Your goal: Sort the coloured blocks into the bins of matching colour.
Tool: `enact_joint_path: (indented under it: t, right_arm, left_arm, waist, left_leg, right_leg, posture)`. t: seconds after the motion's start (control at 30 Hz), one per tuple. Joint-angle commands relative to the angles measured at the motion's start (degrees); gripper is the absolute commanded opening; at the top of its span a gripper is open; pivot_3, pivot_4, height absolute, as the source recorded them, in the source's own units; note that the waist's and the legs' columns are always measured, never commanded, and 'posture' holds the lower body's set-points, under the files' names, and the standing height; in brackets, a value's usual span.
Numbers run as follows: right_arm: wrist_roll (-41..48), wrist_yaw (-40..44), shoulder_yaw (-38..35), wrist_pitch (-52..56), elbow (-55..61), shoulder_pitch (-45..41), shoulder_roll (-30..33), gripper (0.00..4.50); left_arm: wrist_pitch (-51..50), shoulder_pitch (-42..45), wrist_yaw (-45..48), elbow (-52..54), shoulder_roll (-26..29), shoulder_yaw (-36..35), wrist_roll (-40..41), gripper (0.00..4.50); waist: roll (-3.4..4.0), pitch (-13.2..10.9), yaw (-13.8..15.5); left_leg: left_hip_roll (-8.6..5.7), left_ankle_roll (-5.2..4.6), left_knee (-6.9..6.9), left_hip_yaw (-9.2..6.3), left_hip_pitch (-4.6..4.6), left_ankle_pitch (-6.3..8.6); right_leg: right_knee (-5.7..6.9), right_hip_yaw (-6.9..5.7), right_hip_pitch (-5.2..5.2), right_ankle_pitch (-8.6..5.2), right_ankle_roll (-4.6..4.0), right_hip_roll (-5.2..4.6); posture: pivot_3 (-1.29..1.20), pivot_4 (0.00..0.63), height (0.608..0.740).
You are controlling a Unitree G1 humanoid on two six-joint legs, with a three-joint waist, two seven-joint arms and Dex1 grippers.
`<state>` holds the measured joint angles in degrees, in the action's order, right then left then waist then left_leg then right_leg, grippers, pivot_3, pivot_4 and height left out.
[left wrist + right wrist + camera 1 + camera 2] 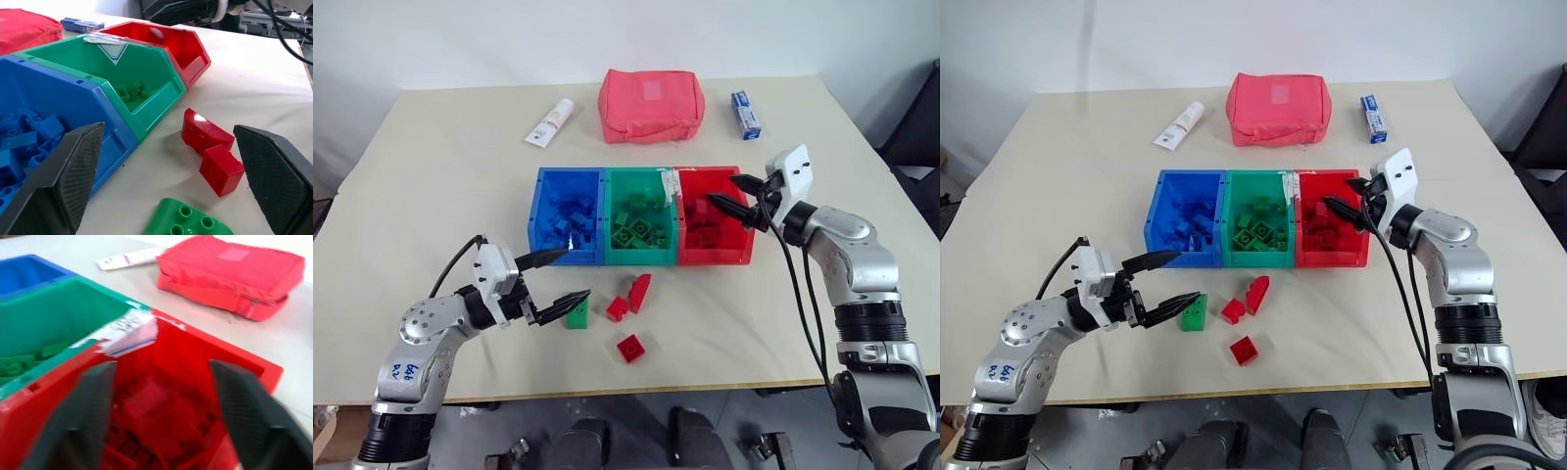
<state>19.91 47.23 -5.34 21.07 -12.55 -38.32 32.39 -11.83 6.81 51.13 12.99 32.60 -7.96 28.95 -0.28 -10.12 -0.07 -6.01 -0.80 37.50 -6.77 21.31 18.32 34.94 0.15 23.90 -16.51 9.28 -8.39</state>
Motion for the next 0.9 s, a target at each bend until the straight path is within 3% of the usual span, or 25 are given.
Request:
enact_joint_path:
  t: [0.03,0.4,0.6,0.8,0.9]
  right_arm:
    - [3.00,5.28,-3.10,-3.19,5.48,3.73,3.01,4.48]
    - [11.65,25.10,-13.70,-11.06,22.87,34.69,13.30,4.48]
    - [12.20,25.09,-14.12,-13.49,26.85,39.79,12.50,4.48]
    - [13.05,26.73,-13.26,-12.81,29.32,43.41,13.69,4.48]
    - [13.13,27.70,-12.99,-11.71,30.88,45.09,14.88,4.48]
  left_arm:
    - [1.26,0.51,0.68,0.11,0.30,-1.14,0.51,4.50]
    - [14.07,-1.04,8.97,-14.06,7.47,-4.50,-5.59,4.50]
    - [19.73,-1.76,16.74,-18.83,12.65,-4.31,-6.39,4.50]
    - [13.58,-1.69,21.37,-9.96,14.57,-0.55,-2.81,4.50]
    - [9.32,0.54,21.94,-1.97,14.41,6.01,-4.63,4.50]
  waist:
    - [0.00,0.00,0.12]
    - [0.02,0.00,0.02]
    - [0.02,-0.01,0.13]
    - [0.02,-0.01,1.06]
    - [0.02,-0.01,1.46]
  left_leg:
    - [0.00,0.00,0.01,-0.02,0.00,0.00]
    - [0.03,-0.04,0.08,0.22,-0.15,0.03]
    - [0.18,-0.01,0.14,0.32,-0.26,0.04]
    - [0.15,-0.05,0.14,0.19,-0.19,0.11]
    - [0.12,-0.11,0.17,0.22,-0.16,0.17]
  right_leg:
    - [0.00,-0.01,-0.01,0.00,0.00,0.00]
    - [-0.22,0.10,-0.11,0.01,0.03,0.01]
    - [-0.19,0.09,-0.18,0.04,0.07,0.03]
    - [-0.22,0.04,-0.18,0.05,0.04,0.02]
    - [-0.28,0.07,-0.18,0.05,0.04,0.00]
  posture:
    - [0.00,0.150,0.740]
    - [0.00,0.150,0.740]
    - [0.00,0.150,0.740]
    - [0.00,0.150,0.740]
    - [0.00,0.150,0.740]
